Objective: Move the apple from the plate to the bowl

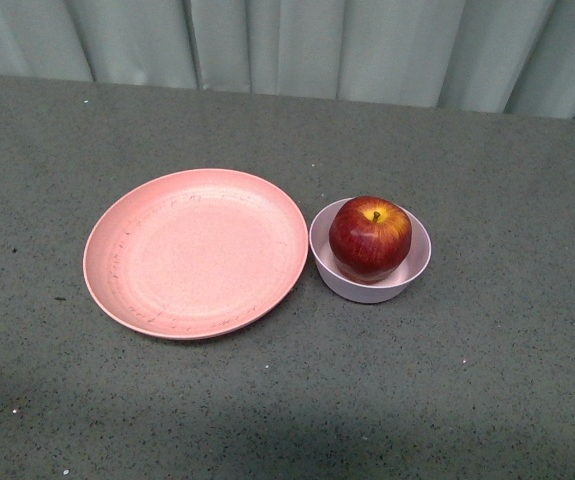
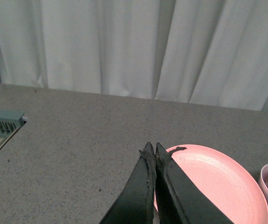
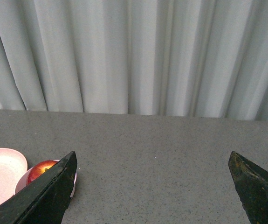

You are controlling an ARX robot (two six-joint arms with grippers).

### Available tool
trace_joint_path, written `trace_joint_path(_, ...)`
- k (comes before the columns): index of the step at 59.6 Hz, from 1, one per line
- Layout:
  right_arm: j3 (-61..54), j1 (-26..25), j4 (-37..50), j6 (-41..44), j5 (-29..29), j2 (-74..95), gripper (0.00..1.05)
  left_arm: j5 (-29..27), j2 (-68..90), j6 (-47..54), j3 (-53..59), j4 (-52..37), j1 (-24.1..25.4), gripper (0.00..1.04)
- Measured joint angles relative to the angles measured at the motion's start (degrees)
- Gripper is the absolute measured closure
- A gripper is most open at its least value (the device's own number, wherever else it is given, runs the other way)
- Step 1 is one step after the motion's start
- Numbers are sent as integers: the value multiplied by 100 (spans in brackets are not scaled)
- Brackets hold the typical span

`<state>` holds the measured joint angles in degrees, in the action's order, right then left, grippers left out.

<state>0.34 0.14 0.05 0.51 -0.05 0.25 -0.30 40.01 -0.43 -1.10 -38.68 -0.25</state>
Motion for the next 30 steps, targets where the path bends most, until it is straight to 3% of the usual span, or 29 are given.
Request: trace_joint_path(30, 0, 0, 0, 0, 0, 0, 9, 17, -1799, 0, 2, 1657, 9, 101)
